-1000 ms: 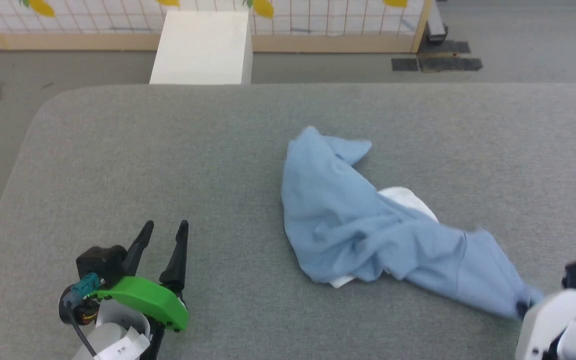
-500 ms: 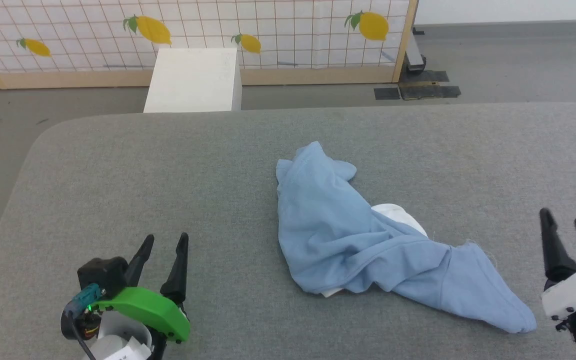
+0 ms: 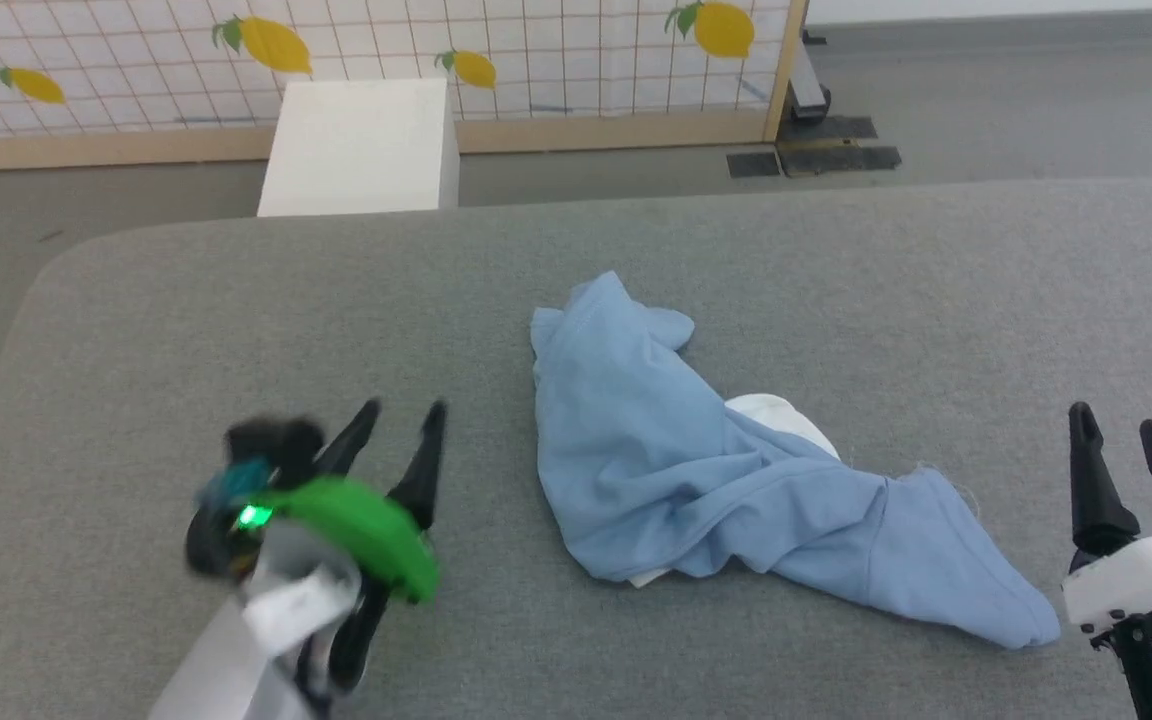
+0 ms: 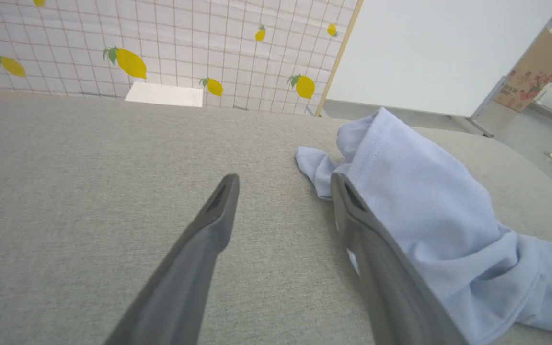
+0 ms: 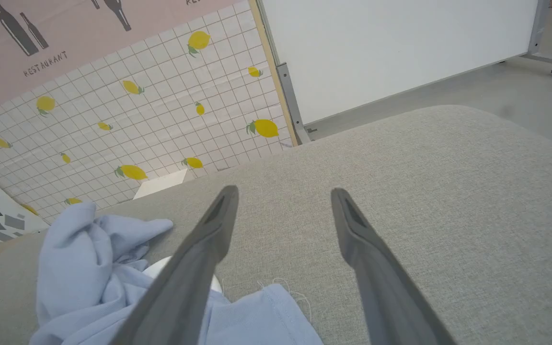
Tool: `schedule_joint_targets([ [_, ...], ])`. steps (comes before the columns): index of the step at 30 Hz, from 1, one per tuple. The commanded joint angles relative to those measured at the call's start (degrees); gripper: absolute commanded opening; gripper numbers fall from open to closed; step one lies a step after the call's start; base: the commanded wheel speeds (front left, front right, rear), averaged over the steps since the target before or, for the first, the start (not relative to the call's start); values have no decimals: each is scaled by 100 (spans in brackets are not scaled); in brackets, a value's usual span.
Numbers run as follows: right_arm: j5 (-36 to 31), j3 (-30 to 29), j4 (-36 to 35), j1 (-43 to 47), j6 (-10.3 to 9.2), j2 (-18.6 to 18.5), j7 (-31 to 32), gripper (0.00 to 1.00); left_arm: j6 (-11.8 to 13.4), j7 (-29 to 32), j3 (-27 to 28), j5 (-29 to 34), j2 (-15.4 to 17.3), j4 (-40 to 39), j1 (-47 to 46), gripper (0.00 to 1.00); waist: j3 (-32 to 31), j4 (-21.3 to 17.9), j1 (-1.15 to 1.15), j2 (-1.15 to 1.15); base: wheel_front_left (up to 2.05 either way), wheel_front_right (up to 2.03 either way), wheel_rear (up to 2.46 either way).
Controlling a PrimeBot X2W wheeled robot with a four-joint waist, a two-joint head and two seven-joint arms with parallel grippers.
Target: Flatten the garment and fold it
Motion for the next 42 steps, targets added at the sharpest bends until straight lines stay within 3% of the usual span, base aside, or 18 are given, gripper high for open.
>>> schedule_joint_targets([
  [1,-53,52,18,-136,-9,2,-1,100,-70,298,-135,-35,-73,70,-359,100,161,-85,0,20,0,0,0],
  [5,-101,173,50,-235,-9,2,28,100,-259,1694,-677,-60,-232,454,-1213,100,388,-200,0,20,0,0,0],
  [9,-82,304,97,-319,-9,2,-8,100,-270,3197,-1177,53,-223,913,-1872,100,616,-395,0,20,0,0,0],
  [14,-22,382,169,-347,-9,3,-100,100,-347,4266,-1613,246,-121,1281,-2319,100,870,-634,0,20,0,0,0],
  [18,3,359,223,-314,-9,3,-195,100,-470,4708,-1874,237,-71,1432,-2311,100,980,-718,0,20,0,0,0],
  [20,8,342,241,-302,-9,3,-235,100,-507,4822,-1941,189,-46,1484,-2254,100,999,-712,0,20,0,0,0],
  [21,5,327,251,-289,-9,3,-254,100,-525,4788,-1927,130,-56,1469,-2225,38,1004,-693,0,20,0,0,0],
  [22,2,315,262,-277,-9,3,-266,100,-538,4725,-1906,83,-71,1452,-2205,15,1002,-668,0,20,0,0,0],
  [23,-6,302,282,-270,-9,3,-273,100,-553,4686,-1904,37,-85,1449,-2176,0,987,-632,0,20,0,0,0],
  [33,-59,385,413,-300,-9,3,-225,100,-586,3922,-1626,-245,-215,1411,-2235,0,730,-220,0,20,0,0,0],
  [42,-219,323,445,-280,-9,3,-54,100,-220,2917,-558,-834,-149,896,-2267,0,366,460,0,20,0,0,0],
])
